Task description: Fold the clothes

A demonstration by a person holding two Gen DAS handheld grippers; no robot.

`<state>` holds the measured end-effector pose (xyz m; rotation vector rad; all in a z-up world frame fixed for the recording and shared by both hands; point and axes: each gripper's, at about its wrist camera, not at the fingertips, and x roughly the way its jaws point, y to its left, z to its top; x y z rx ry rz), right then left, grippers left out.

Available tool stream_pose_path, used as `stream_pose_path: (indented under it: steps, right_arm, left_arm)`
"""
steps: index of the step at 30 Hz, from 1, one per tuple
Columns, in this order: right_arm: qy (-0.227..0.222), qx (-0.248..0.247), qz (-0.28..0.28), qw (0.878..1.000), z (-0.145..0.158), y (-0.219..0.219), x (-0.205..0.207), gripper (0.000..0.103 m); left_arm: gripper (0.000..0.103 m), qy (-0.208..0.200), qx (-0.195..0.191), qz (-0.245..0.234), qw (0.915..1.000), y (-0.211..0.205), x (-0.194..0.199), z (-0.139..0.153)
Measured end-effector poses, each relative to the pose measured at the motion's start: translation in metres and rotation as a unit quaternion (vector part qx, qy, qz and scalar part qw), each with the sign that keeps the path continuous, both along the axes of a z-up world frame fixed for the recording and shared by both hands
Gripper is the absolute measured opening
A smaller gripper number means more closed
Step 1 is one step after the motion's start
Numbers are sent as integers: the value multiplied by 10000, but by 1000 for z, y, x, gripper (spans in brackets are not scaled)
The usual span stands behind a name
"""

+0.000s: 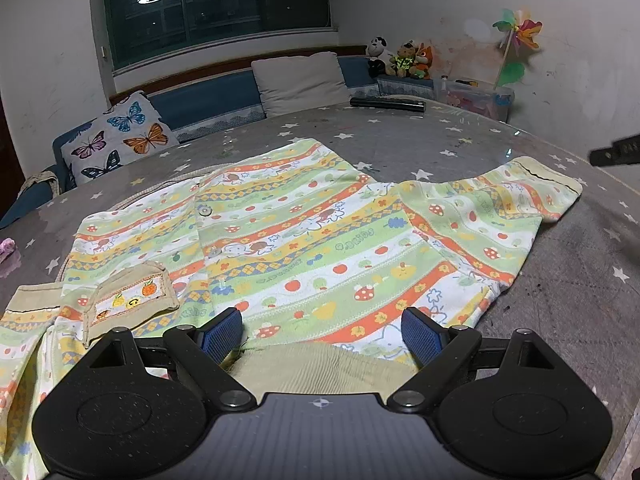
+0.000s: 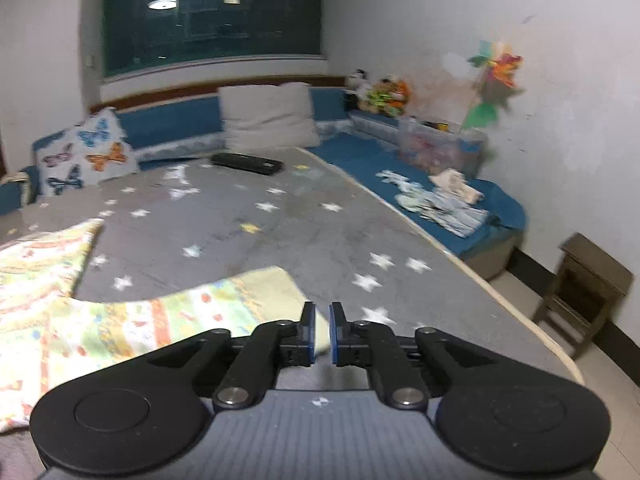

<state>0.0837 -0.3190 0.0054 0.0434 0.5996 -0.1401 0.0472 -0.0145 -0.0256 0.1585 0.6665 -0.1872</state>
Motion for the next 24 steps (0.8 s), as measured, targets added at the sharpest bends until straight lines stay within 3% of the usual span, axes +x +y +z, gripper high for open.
stream_pose_path:
  steps: [4, 7, 15, 24]
  right_arm:
    - [251, 282, 566, 9977, -9, 11, 32, 28]
    - [522, 449, 578, 9959, -23, 12, 57, 28]
    - [401, -128, 665, 9969, -41, 22, 100, 39]
    - [263, -88, 791, 9965, -34, 27, 88, 57]
  left_arm:
    - [89, 10, 9, 33, 10000, 0, -1, 1]
    - [89, 28, 19, 54, 10000, 1, 0, 1]
    - [92, 42, -9, 85, 10000, 3, -1, 2]
    - [92, -47, -255, 169, 9995, 16, -9, 19]
